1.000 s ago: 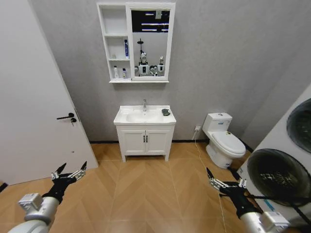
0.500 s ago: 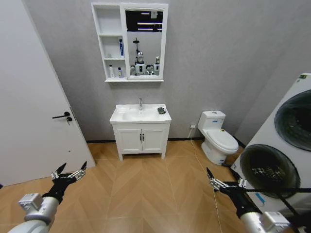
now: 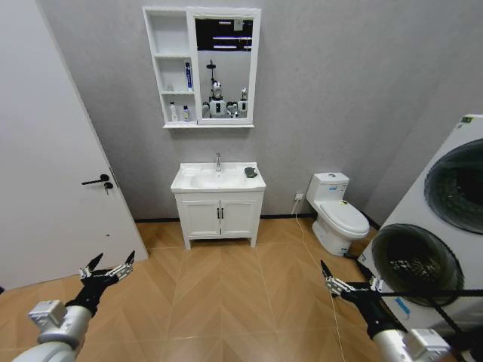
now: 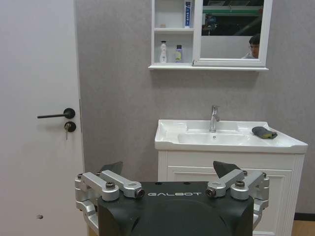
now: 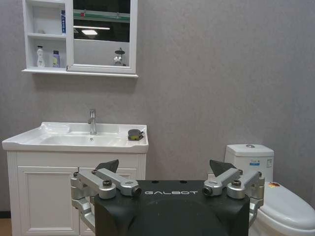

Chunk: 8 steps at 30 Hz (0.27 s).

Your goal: Move facial cleanser and shampoo from washbasin to cabinet, then wipe washbasin with towel.

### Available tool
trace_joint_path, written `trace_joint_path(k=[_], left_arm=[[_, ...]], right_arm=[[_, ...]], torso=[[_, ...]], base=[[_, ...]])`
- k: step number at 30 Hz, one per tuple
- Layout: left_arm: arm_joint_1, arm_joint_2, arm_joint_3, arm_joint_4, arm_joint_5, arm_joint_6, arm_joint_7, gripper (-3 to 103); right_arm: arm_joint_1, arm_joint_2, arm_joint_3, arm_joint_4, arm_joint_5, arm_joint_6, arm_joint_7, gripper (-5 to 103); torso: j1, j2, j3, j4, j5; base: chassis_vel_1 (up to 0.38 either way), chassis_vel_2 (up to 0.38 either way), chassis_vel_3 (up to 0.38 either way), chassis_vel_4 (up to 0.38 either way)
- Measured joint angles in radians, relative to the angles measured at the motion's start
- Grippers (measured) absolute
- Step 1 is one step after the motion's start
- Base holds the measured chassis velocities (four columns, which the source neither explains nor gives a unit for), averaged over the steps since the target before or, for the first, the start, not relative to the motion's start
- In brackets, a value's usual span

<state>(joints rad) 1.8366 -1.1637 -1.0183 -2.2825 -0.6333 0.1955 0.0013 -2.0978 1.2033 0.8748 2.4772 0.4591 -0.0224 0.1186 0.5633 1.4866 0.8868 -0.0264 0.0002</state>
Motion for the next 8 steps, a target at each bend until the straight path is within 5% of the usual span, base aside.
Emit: trace_joint_path(k=[8], left_arm=[[0.000, 0.000, 0.000, 0.000, 0.000, 0.000, 0.000, 100]], right_arm=[[0.000, 0.000, 0.000, 0.000, 0.000, 0.000, 0.000, 100]], torso=[[0.000, 0.000, 0.000, 0.0001, -0.0003]], base=[[-0.018, 0.089, 0.035, -0.095]])
